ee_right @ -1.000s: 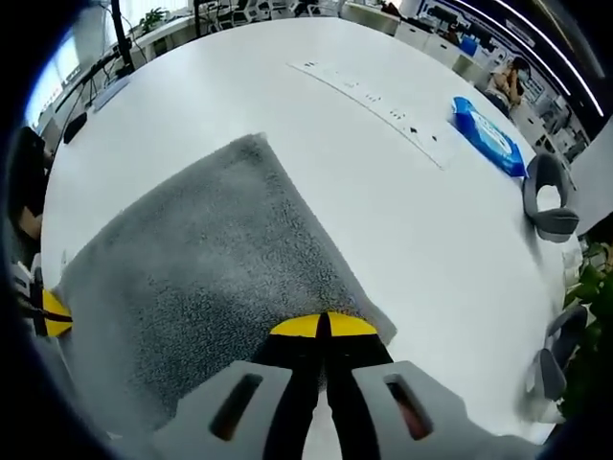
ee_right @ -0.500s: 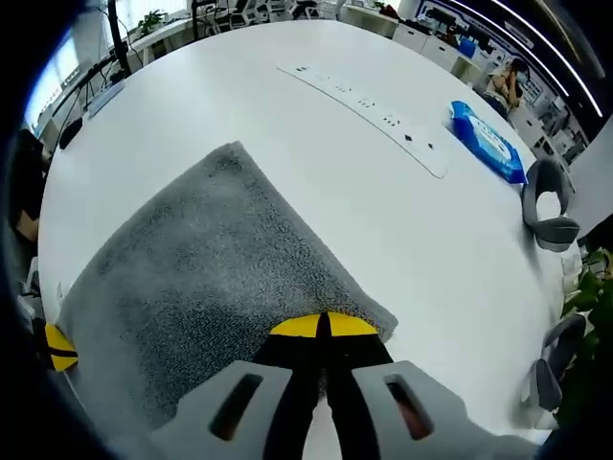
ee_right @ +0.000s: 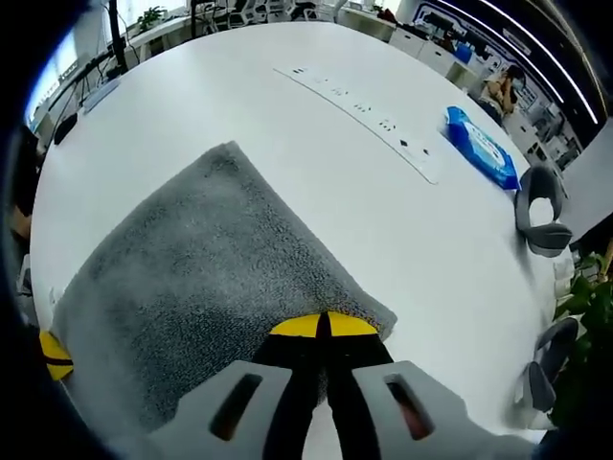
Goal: Fold the towel on the table until its edges align and the towel forms a compact rectangular stack.
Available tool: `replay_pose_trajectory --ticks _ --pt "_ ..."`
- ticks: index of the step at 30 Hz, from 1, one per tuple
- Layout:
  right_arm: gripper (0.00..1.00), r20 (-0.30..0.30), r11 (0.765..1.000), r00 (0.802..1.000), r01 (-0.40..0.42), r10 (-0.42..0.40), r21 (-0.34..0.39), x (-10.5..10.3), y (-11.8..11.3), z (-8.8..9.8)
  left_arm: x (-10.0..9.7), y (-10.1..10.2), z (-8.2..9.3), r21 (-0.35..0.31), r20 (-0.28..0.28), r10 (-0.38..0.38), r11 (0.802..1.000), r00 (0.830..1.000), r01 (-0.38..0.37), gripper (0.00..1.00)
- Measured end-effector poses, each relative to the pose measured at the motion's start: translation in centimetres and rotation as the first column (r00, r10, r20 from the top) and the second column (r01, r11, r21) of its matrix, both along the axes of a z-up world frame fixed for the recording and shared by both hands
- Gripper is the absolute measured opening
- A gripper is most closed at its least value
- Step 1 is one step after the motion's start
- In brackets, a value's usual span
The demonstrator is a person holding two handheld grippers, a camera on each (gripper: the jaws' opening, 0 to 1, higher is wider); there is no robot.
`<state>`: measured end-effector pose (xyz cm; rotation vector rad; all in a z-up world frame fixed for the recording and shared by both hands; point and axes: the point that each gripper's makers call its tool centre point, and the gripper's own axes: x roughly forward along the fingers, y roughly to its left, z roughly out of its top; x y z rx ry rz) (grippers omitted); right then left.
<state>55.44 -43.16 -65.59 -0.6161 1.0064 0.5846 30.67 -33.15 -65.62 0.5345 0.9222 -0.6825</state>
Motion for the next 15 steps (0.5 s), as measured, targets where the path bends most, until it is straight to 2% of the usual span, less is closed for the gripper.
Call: replay_pose_trajectory --ticks 1,2,4,6,9,15 --pt "0.0 0.002 1.0 1.0 -0.002 0.002 -0.006 0.1 0.0 0.0 0.0 -0.1 0.0 0.002 -0.001 -0.001 1.0 1.0 0.001 0.02" --pt "0.0 0.011 1.0 0.999 0.03 -0.03 0.003 0.1 -0.2 0.2 0.0 -0.1 0.0 0.005 -0.002 -0.004 1.0 1.0 0.004 0.02" --pt "0.0 0.003 0.997 0.997 0.071 -0.071 0.043 0.0 -0.1 0.5 0.0 -0.1 0.0 0.008 -0.007 -0.008 1.0 1.0 0.008 0.02" --pt "0.0 0.021 0.995 0.998 0.059 -0.06 0.076 0.2 0.3 1.5 0.0 0.0 0.0 0.006 -0.01 -0.008 1.0 1.0 0.008 0.02" --pt "0.02 0.117 0.998 0.993 0.002 -0.009 0.06 1.0 0.3 3.5 -0.1 0.0 0.0 0.009 -0.011 -0.009 1.0 1.0 0.009 0.02" --pt "0.03 0.123 0.984 0.992 0.001 -0.023 0.177 -1.0 1.1 5.9 -0.2 0.0 0.1 0.018 0.002 -0.018 1.0 1.0 0.018 0.02"
